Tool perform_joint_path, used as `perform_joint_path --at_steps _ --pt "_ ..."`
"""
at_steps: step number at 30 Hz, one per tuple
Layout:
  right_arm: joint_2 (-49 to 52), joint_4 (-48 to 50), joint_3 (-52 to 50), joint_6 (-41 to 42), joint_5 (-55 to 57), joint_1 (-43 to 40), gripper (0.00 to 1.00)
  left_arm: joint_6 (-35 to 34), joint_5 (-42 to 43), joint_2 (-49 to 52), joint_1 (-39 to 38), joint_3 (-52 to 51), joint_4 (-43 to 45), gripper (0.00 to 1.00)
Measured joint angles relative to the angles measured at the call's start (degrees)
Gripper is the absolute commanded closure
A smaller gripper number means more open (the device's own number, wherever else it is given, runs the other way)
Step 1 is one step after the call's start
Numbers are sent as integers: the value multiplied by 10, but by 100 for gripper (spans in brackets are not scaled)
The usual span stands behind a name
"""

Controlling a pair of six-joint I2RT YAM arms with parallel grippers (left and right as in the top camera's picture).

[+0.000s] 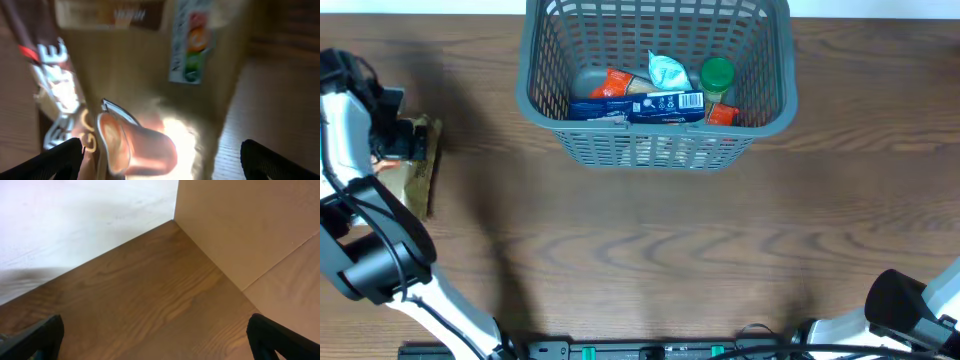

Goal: Pack container
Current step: 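Move left gripper to the Nescafé coffee pouch and grasp it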

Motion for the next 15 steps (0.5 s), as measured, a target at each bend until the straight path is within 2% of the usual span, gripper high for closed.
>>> perform_joint_path --at_steps 6,15 --pt "0 0 0 0 0 0 1 0 49 26 40 0 3 2" --pt "0 0 0 0 0 0 1 0 74 59 46 0 7 2"
